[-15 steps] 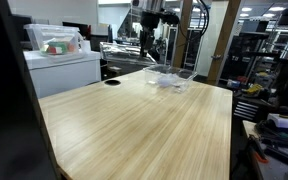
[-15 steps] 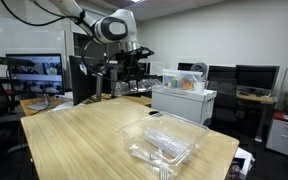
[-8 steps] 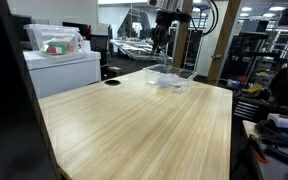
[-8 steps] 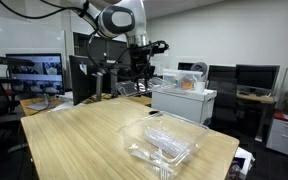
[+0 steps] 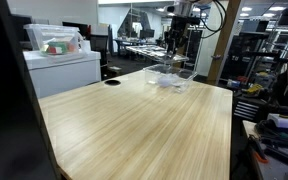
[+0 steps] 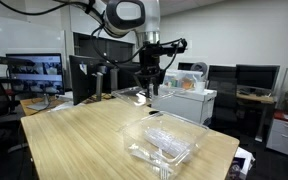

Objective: Put the fork in the container and the lid on top

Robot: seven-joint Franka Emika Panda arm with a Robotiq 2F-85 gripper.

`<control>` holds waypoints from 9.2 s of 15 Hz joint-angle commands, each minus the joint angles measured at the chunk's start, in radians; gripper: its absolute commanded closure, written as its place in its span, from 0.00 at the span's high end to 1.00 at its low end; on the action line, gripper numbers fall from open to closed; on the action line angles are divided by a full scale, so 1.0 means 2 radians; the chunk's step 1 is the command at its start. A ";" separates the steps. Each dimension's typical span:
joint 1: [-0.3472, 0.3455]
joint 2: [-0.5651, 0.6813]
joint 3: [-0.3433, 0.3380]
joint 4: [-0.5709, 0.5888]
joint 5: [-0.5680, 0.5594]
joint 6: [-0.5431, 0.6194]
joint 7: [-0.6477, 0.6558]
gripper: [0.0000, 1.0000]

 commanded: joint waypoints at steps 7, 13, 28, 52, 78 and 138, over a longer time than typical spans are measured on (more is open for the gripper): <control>-0.058 0.076 -0.018 0.094 0.018 -0.072 -0.176 0.14; -0.080 0.134 -0.014 0.152 0.012 -0.085 -0.223 0.14; -0.085 0.182 -0.015 0.169 -0.004 -0.066 -0.199 0.14; -0.083 0.209 -0.020 0.174 -0.030 -0.059 -0.158 0.26; -0.077 0.197 -0.017 0.142 -0.046 -0.045 -0.051 0.17; 0.144 -0.112 0.032 -0.136 -0.077 0.022 0.769 1.00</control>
